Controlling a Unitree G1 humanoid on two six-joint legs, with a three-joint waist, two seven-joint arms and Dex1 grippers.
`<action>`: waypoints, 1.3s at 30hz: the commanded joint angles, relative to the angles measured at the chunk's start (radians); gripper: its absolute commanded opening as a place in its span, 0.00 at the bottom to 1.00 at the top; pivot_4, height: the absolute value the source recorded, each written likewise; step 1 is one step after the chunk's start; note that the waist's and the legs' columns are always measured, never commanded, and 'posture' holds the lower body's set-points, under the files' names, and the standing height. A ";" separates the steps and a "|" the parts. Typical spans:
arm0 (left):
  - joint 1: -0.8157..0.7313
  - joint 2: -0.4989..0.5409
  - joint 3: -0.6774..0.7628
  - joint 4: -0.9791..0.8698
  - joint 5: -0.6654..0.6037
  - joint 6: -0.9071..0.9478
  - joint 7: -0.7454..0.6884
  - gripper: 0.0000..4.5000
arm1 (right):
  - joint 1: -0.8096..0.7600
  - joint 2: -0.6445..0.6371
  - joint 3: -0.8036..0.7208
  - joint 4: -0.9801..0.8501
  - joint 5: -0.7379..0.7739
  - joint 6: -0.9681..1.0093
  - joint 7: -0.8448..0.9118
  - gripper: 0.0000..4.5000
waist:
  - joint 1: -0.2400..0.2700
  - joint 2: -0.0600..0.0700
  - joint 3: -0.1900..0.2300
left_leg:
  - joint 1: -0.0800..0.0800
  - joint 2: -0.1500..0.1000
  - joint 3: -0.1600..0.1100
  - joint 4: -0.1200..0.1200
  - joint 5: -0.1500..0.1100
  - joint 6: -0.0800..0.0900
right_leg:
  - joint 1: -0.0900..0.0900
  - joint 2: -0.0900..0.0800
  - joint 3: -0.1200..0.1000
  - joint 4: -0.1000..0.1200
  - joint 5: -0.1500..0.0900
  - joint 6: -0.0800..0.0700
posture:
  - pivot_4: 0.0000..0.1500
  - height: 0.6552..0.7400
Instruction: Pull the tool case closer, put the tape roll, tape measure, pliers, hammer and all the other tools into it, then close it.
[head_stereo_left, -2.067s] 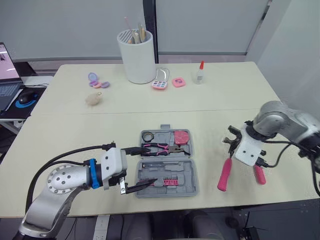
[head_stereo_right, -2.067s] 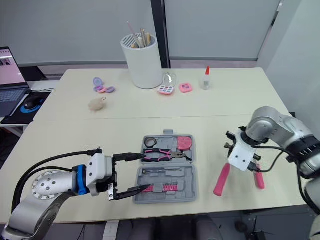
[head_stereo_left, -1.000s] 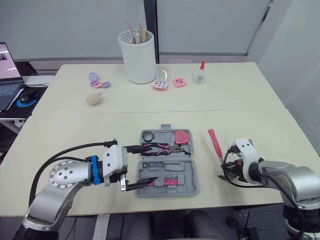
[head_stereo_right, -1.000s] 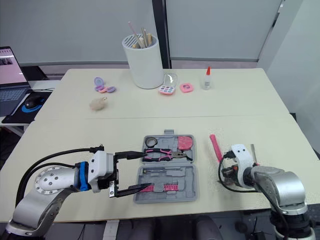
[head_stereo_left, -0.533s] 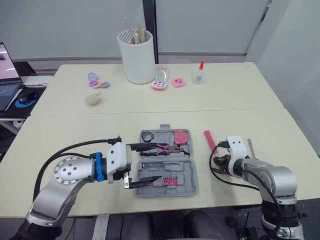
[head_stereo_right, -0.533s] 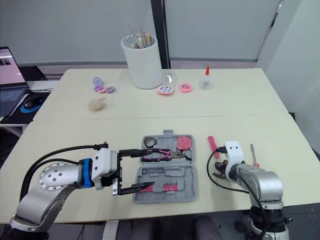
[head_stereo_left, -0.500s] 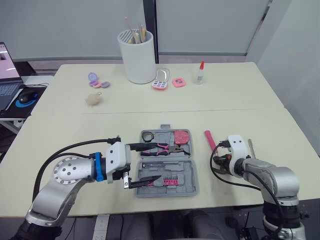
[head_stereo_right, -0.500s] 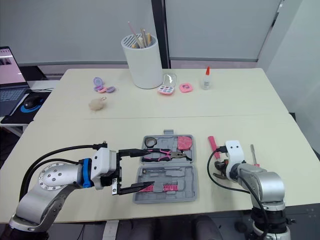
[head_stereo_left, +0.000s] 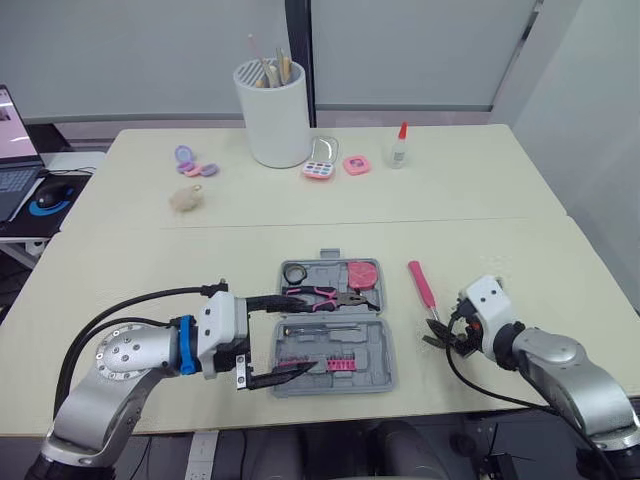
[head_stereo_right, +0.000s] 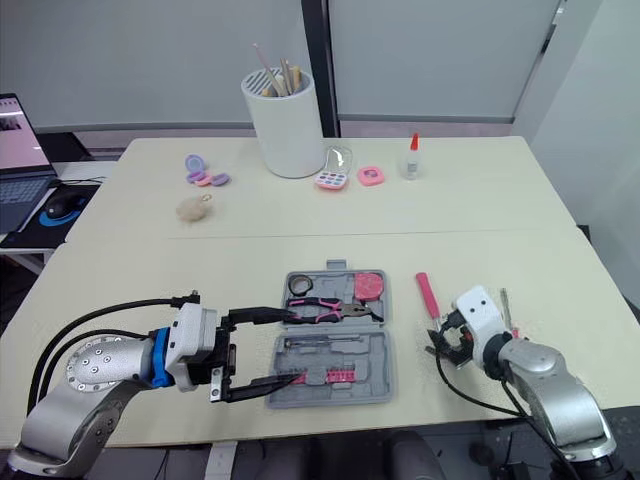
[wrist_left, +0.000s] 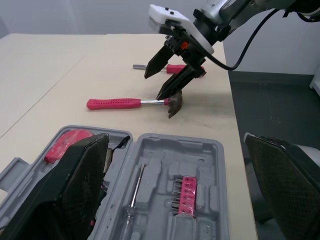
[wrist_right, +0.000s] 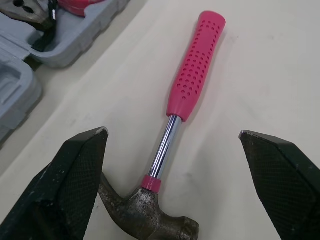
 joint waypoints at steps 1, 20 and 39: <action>0.009 -0.032 0.033 0.006 -0.001 -0.089 -0.003 1.00 | -0.022 0.031 -0.011 0.016 -0.025 -0.024 -0.049 1.00 | 0.002 0.000 0.000 | 0.000 0.000 0.000 0.000 0.000 0.000 | 0.000 0.000 0.000 0.000 0.000 0.000 | 1.00 0.96; -0.012 -0.039 0.033 0.069 -0.022 -0.095 -0.046 1.00 | -0.036 0.183 0.013 0.044 -0.051 0.115 -0.185 0.33 | 0.002 -0.001 0.000 | 0.000 0.001 -0.001 0.000 0.000 0.000 | 0.000 0.000 0.000 0.001 0.000 0.000 | 1.00 0.96; 0.094 0.085 0.191 0.190 0.035 -0.133 -0.093 1.00 | -0.190 -0.446 0.202 -0.282 -0.032 -0.006 0.354 0.04 | -0.002 0.003 0.002 | 0.001 0.001 0.000 -0.001 0.000 0.000 | -0.001 -0.001 0.000 0.000 0.000 0.000 | 1.00 0.96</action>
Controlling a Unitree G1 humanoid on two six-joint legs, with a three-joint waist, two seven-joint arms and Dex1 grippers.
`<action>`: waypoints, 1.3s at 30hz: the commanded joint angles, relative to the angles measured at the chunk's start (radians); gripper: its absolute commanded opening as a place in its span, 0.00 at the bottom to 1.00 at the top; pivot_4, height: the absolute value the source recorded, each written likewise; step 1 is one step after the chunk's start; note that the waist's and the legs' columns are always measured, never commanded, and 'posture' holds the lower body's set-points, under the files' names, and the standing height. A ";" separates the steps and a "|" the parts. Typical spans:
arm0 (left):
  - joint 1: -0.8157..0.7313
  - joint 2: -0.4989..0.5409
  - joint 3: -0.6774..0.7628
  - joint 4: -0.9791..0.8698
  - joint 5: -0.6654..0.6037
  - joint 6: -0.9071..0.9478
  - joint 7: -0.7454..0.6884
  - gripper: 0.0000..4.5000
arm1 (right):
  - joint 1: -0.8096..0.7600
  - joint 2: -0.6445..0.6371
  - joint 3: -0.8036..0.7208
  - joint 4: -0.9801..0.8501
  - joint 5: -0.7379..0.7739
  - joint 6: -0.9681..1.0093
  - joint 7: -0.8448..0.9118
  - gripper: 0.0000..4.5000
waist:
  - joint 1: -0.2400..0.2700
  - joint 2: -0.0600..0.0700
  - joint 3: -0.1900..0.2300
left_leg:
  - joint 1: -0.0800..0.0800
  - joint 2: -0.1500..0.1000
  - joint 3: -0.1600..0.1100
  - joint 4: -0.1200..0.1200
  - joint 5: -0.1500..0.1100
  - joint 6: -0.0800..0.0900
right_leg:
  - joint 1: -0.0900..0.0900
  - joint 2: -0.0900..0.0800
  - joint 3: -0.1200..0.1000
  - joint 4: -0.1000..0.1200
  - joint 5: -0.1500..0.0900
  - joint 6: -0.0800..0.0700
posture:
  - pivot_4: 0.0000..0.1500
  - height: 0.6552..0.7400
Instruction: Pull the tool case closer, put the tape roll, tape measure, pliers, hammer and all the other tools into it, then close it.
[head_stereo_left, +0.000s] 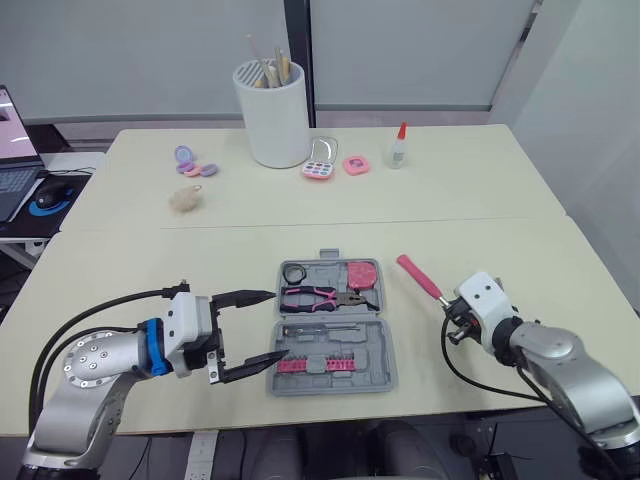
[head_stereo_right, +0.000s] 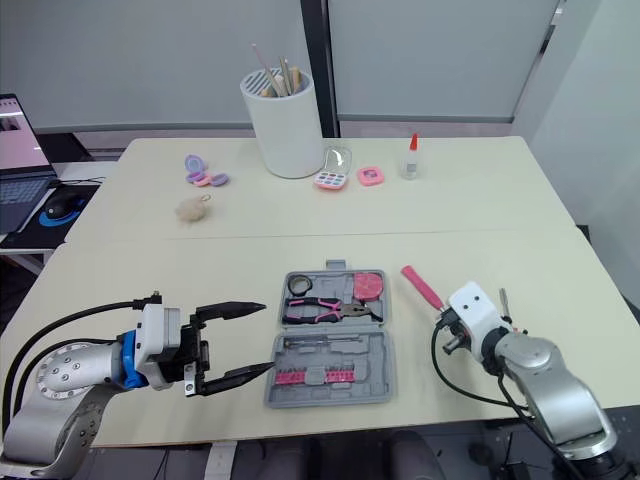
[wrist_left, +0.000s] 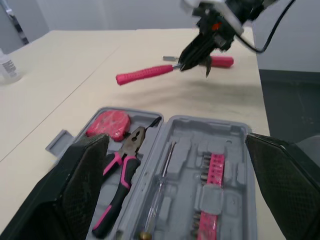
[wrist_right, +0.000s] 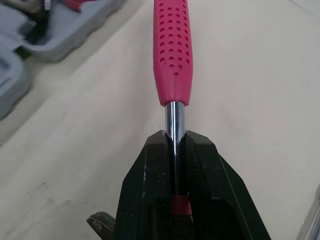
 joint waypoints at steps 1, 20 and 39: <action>0.023 0.038 0.054 0.025 0.017 -0.041 -0.036 1.00 | -0.100 -0.126 0.064 -0.076 0.004 -0.096 0.206 0.04 | 0.002 -0.001 0.000 | 0.000 0.000 -0.001 0.000 0.000 0.000 | 0.000 0.000 -0.001 -0.001 0.000 0.000 | 1.00 0.96; 0.107 0.078 0.085 -0.021 0.022 -0.037 -0.087 1.00 | -0.552 0.224 0.530 0.254 -0.221 -0.185 0.449 0.04 | 0.004 -0.003 0.000 | -0.001 0.000 -0.001 0.001 0.000 0.000 | 0.000 -0.002 -0.002 -0.001 0.000 -0.001 | 1.00 0.96; 0.056 0.082 0.049 -0.038 0.040 0.000 -0.057 1.00 | -0.507 0.391 0.572 0.377 -0.317 -0.185 0.378 0.04 | 0.003 -0.003 0.000 | -0.001 0.000 -0.001 0.001 0.000 0.000 | -0.001 -0.002 -0.002 0.001 0.000 -0.001 | 1.00 0.96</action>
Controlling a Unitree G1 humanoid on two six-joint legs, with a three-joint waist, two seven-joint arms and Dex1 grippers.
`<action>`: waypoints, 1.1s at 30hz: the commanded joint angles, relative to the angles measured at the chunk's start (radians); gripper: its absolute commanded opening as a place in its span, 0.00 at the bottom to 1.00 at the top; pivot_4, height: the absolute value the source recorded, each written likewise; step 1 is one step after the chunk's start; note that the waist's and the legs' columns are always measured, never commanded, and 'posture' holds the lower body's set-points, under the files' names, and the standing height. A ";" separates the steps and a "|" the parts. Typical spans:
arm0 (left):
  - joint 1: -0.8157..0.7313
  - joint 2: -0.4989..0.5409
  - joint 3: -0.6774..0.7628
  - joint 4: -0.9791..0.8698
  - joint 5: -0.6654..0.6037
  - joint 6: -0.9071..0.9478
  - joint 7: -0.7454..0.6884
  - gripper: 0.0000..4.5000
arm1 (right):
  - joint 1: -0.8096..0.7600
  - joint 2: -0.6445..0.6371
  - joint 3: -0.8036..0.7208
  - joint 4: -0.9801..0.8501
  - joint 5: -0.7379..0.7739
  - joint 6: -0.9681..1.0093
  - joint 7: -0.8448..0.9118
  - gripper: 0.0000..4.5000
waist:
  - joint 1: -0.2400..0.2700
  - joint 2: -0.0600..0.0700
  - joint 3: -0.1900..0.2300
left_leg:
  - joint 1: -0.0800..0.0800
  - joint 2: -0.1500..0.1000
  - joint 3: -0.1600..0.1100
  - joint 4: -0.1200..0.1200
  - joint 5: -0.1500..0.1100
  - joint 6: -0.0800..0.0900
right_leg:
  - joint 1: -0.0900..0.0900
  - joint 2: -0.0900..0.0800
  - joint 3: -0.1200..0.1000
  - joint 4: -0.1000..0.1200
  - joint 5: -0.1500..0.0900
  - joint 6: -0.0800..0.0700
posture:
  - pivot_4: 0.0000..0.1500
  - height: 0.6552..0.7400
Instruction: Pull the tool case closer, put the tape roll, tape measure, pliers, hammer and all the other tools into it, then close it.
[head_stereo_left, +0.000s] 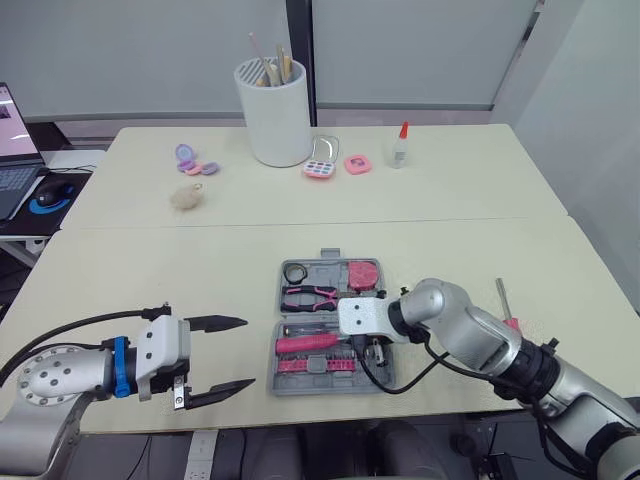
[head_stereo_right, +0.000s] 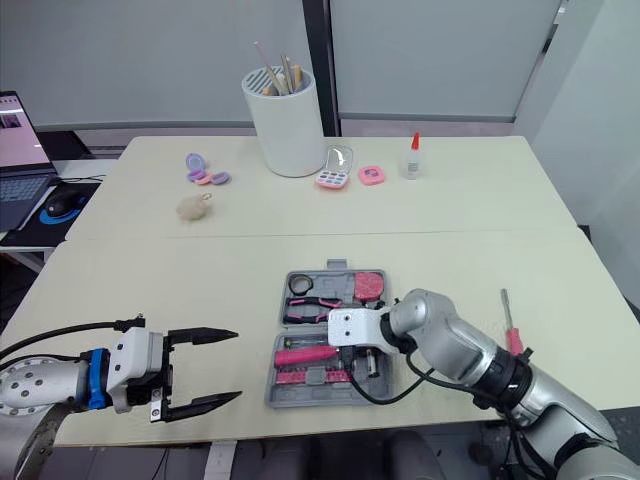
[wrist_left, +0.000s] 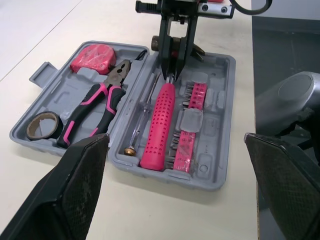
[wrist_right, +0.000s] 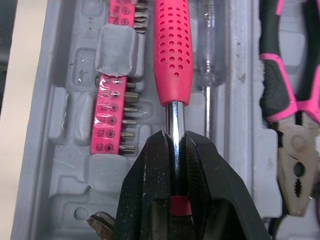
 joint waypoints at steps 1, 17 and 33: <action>-0.028 0.019 -0.002 -0.030 -0.004 0.014 0.002 1.00 | 0.010 0.005 -0.001 -0.006 -0.017 -0.026 -0.008 0.04 | 0.000 0.000 0.000 | 0.000 0.000 0.000 0.000 0.000 0.000 | 0.000 0.000 0.000 0.000 0.000 0.000 | 1.00 0.96; -0.064 0.007 -0.028 0.009 0.017 0.003 -0.010 1.00 | 0.009 0.001 -0.070 -0.085 0.054 -0.003 0.067 0.40 | -0.001 -0.001 -0.001 | 0.000 0.000 0.000 0.000 0.000 0.000 | 0.000 0.001 0.000 0.001 0.000 0.000 | 1.00 0.96; -0.004 0.006 -0.022 0.018 0.019 -0.048 -0.014 1.00 | 0.023 0.091 -0.085 0.135 0.065 -0.338 0.050 0.00 | -0.002 -0.002 -0.001 | 0.001 0.000 0.000 0.000 0.000 0.000 | 0.000 0.001 0.000 0.001 0.000 0.000 | 1.00 0.96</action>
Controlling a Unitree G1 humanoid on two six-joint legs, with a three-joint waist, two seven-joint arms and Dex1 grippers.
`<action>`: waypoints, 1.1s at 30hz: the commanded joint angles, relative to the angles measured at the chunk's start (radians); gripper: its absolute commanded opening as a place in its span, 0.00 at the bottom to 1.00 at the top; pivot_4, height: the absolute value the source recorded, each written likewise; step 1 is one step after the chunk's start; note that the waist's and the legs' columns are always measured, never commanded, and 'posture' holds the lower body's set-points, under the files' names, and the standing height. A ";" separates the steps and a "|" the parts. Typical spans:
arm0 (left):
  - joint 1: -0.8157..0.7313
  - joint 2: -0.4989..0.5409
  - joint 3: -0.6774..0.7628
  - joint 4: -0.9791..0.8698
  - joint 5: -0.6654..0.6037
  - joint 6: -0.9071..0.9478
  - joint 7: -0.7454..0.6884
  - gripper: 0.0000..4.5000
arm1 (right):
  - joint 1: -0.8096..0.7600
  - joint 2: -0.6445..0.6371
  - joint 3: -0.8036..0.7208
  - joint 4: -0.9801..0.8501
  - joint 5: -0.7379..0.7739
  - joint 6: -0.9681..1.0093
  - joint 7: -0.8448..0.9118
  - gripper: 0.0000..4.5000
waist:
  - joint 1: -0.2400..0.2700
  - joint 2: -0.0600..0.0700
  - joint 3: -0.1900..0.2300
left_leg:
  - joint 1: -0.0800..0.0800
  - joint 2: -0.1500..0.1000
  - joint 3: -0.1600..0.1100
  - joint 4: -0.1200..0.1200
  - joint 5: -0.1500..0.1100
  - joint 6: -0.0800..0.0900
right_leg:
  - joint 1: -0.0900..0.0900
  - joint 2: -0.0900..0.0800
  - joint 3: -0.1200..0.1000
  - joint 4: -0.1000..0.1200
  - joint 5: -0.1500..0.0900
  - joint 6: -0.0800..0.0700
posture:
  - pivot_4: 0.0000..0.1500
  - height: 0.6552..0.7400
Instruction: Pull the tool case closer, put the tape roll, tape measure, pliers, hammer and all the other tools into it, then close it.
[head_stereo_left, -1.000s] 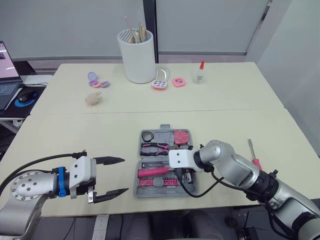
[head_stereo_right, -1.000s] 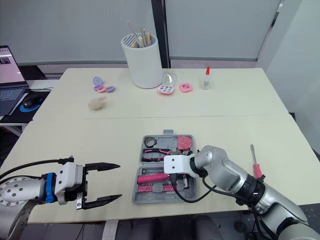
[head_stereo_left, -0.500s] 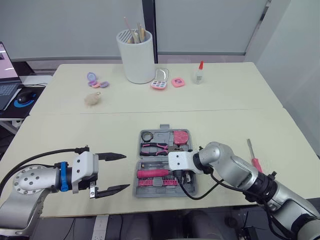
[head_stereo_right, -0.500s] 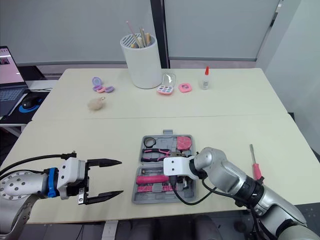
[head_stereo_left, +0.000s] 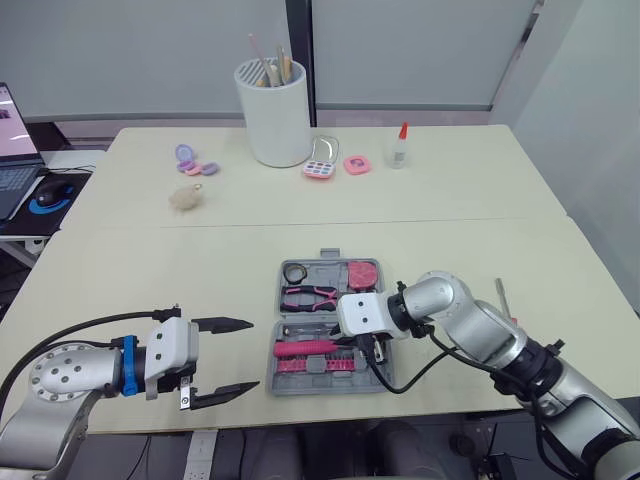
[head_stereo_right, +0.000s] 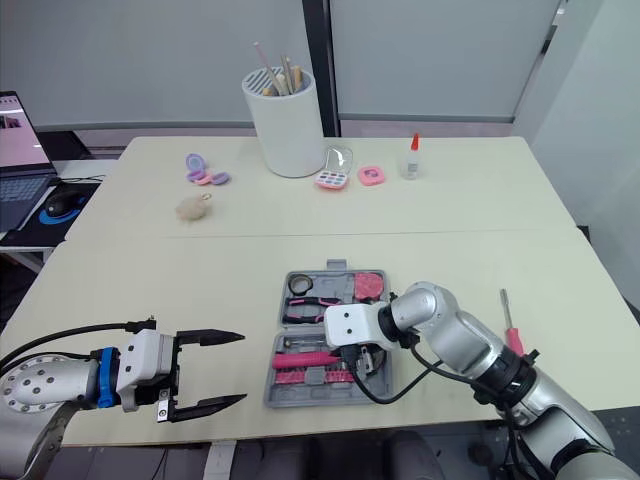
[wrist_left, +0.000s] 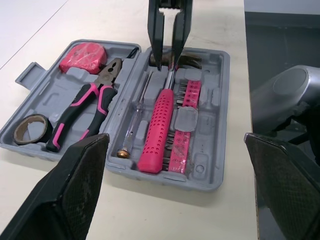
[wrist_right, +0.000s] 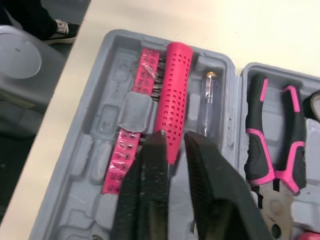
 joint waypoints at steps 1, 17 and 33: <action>0.006 0.004 0.015 -0.003 -0.005 -0.019 -0.006 1.00 | -0.009 0.045 0.019 0.047 -0.033 -0.033 -0.026 0.00 | 0.000 0.000 0.000 | 0.000 0.000 0.000 0.000 0.000 0.000 | 0.000 0.000 0.000 0.000 0.000 0.000 | 1.00 0.96; -0.005 0.004 0.004 -0.052 -0.012 0.025 0.030 1.00 | 0.025 0.051 0.077 0.217 -0.171 -0.163 -0.043 0.00 | 0.001 -0.004 -0.003 | 0.002 0.000 -0.001 0.000 0.000 0.000 | 0.003 0.000 -0.001 0.000 0.000 0.000 | 1.00 0.96; 0.096 -0.045 0.206 -0.064 -0.087 0.219 0.217 1.00 | 0.202 -0.051 -0.442 -0.215 0.085 -0.078 -0.169 0.00 | 0.005 -0.004 -0.003 | 0.001 -0.001 -0.001 0.000 0.000 0.000 | 0.002 -0.002 -0.001 -0.001 0.000 0.000 | 1.00 0.96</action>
